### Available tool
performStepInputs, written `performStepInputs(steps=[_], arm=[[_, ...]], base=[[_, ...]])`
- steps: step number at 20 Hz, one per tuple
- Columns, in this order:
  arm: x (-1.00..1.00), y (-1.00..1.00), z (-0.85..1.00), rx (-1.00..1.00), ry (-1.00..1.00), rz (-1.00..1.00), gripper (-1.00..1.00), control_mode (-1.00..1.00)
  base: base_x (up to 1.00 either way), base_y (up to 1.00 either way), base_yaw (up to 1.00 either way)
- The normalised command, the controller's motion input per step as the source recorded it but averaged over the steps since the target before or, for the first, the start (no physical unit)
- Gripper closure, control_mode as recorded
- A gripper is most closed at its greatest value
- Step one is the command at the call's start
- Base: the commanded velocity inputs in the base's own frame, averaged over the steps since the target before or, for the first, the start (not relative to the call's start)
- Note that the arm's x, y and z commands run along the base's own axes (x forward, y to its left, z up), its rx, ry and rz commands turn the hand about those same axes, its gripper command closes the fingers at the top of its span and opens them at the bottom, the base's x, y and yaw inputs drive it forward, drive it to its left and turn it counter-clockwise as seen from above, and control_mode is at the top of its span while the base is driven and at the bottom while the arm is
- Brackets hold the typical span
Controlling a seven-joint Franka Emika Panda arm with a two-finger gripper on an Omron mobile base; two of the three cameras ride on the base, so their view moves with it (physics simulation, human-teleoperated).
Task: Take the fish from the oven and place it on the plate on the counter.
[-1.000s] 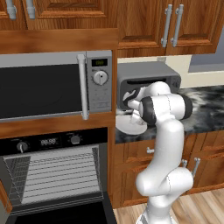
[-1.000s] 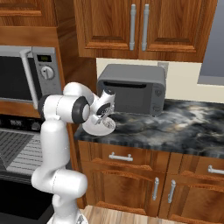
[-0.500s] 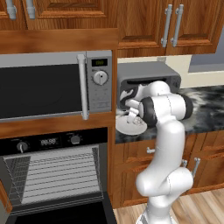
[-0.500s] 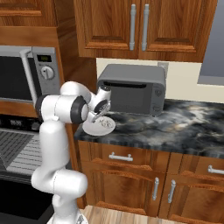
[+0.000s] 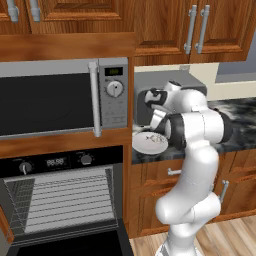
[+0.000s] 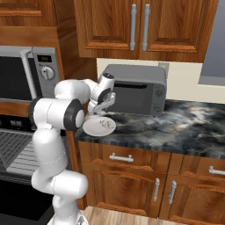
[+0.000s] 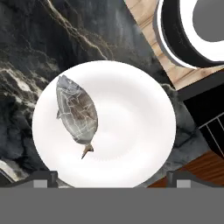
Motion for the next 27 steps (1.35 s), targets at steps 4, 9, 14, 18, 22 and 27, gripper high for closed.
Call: performStepInputs(steps=[4,9,14,18,22,27], arm=[[-0.65,-0.37,0.67,0.00,0.03,-0.27,-1.00,-1.00],[-0.84,-0.35,0.58,0.01,0.00,-0.25,-1.00,-1.00],[-0.99,-0.25,0.49,0.02,0.00,-0.21,-1.00,-1.00],[-1.00,-0.18,0.62,0.01,-0.03,-0.11,-1.00,-1.00],[-0.94,0.00,0.70,0.00,-0.01,-0.04,-1.00,-1.00],[-0.68,0.22,0.72,-0.03,0.00,-0.06,-1.00,-1.00]], base=[[0.00,0.00,0.00],[0.00,0.00,0.00],[0.00,0.00,0.00],[0.00,0.00,0.00],[0.00,0.00,0.00],[0.00,0.00,0.00]])
